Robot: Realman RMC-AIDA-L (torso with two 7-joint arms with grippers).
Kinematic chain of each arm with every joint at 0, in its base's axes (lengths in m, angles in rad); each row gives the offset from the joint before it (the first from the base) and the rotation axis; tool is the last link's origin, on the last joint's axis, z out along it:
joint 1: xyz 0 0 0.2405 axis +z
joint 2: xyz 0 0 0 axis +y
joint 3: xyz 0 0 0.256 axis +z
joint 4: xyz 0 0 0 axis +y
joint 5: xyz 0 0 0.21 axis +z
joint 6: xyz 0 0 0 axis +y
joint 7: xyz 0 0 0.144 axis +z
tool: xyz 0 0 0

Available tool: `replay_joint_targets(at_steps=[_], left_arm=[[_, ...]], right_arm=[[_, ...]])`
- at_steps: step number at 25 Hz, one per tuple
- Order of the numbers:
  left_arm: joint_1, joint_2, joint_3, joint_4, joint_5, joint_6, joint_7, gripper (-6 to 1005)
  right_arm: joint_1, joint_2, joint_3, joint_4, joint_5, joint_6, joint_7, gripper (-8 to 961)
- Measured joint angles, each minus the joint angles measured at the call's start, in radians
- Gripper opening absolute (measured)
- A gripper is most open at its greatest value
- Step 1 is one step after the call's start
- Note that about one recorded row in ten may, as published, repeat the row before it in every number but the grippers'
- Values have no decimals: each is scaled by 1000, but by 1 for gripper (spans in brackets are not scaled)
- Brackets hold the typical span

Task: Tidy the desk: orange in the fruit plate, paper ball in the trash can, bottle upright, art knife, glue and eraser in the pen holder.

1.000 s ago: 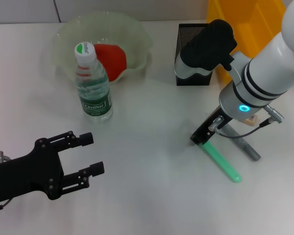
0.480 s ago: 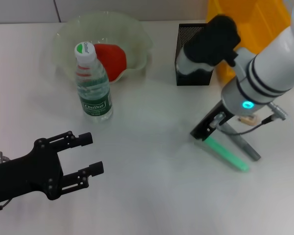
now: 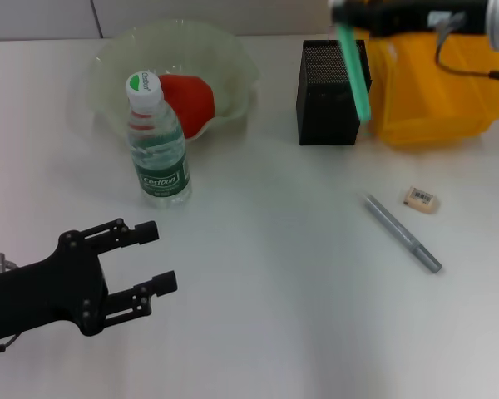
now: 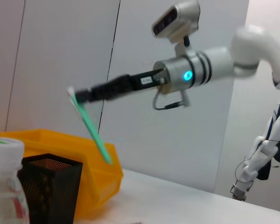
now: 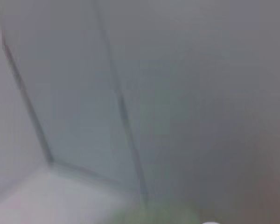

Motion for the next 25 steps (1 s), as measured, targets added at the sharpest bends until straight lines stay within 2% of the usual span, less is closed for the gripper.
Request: replay_joint_targets(at_steps=[1,4,5,6,9,16,25], left_arm=[[0,0,0,0,0,0,0,699],[-5,-1,0,0,0,0,-6,699],[-8,-1,0,0,0,0,-9,699],[-8,-1,0,0,0,0,-9,699],[-12,-3,0,0,0,0,-12,699],[-18,-5,-2,-4,-1,-6,-14,699],[-20,-6,-14,-4,-1,-14,-5,699]], right_arm=[[0,0,0,0,0,0,0,196],[8,-1,68,209,323,45,-313,202],[41,-3,130,360,513,8,-495,204],[41,-3,130,360,513,8,-495,206],[91,-6,192,507,647,-32,-634,213],[213,-5,232,738,663,30,-842,227],[226,-1,223,806,658,36,-896,245]])
